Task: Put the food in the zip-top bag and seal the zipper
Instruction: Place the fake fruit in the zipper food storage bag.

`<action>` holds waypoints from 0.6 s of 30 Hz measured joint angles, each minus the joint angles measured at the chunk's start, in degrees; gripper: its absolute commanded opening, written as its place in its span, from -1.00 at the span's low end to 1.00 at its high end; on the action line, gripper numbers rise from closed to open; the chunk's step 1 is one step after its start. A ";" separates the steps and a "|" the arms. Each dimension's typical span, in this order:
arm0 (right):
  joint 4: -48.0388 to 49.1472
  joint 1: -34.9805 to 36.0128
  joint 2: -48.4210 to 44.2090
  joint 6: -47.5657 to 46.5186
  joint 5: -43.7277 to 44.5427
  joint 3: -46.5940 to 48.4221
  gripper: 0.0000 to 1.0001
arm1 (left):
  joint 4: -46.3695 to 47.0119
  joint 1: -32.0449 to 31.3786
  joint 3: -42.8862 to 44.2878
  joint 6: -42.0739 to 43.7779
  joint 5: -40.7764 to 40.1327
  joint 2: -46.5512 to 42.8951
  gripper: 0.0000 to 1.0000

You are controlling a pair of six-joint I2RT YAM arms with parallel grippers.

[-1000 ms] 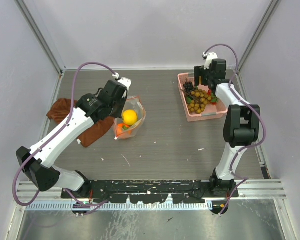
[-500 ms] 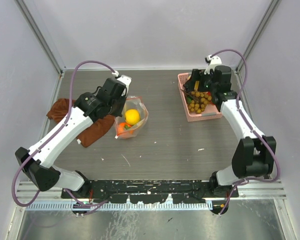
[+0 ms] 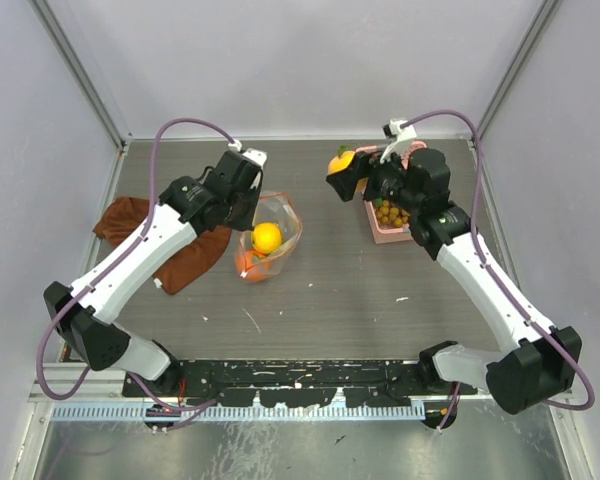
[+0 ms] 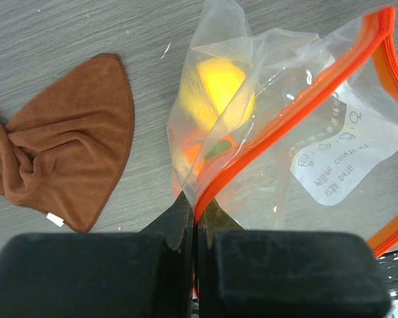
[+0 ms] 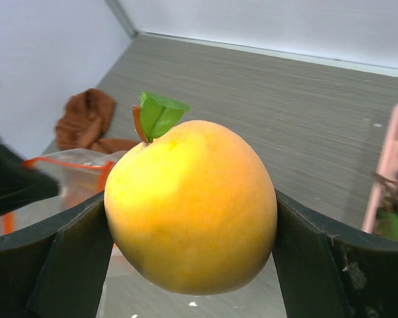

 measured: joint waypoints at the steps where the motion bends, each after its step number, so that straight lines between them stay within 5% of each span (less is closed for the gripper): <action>1: 0.11 1.16 -0.52 0.81 -0.04 -0.15 0.14 | -0.22 0.00 0.33 -0.37 0.07 0.33 -1.00; 18: 14.86 17.79 -3.54 13.88 1.16 -6.91 0.14 | -0.76 0.00 2.75 -6.27 3.48 3.04 -1.00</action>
